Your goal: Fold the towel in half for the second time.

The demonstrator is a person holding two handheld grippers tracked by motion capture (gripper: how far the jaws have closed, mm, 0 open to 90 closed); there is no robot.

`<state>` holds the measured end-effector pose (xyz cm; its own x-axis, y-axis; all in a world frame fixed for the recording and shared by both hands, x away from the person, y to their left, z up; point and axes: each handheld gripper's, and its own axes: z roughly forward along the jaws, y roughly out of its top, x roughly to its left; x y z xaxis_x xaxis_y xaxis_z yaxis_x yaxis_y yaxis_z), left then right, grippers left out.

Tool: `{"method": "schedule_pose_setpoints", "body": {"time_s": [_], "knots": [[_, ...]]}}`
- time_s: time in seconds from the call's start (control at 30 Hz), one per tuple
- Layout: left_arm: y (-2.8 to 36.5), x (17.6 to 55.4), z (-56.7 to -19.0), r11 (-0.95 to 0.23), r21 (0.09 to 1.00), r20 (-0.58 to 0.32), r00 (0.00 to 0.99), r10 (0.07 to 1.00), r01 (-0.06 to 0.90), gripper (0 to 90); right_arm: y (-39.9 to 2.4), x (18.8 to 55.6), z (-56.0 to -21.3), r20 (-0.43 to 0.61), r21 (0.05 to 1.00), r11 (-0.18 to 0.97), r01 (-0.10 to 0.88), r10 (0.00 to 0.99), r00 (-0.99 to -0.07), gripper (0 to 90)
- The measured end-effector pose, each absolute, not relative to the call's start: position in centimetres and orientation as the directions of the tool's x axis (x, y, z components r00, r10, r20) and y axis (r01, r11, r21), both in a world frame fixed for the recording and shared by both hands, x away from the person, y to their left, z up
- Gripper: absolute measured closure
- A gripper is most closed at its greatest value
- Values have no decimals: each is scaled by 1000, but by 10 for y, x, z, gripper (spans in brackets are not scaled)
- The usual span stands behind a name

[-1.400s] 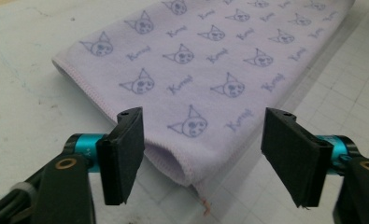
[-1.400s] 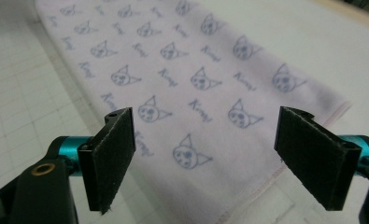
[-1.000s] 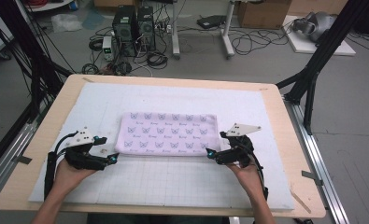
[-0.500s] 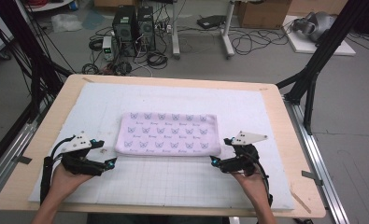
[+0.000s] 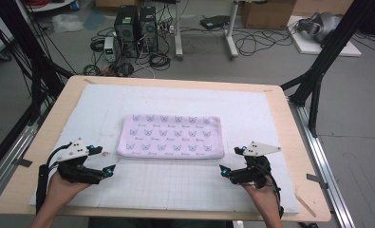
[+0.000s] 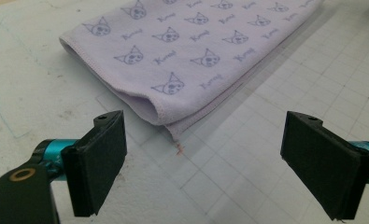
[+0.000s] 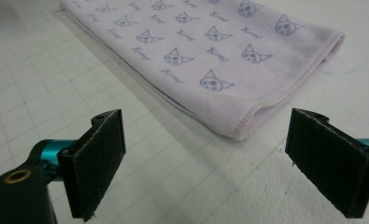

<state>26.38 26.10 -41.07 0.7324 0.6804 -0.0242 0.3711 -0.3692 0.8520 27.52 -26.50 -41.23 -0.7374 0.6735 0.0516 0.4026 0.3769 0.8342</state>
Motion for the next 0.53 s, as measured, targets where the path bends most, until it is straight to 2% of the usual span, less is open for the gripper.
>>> {"method": "schedule_pose_setpoints", "body": {"time_s": [0.53], "knots": [[263,259,-413,-362,855,-27,730,683,371,149,-277,259,-416,57,840,360,406,685,-726,114]]}}
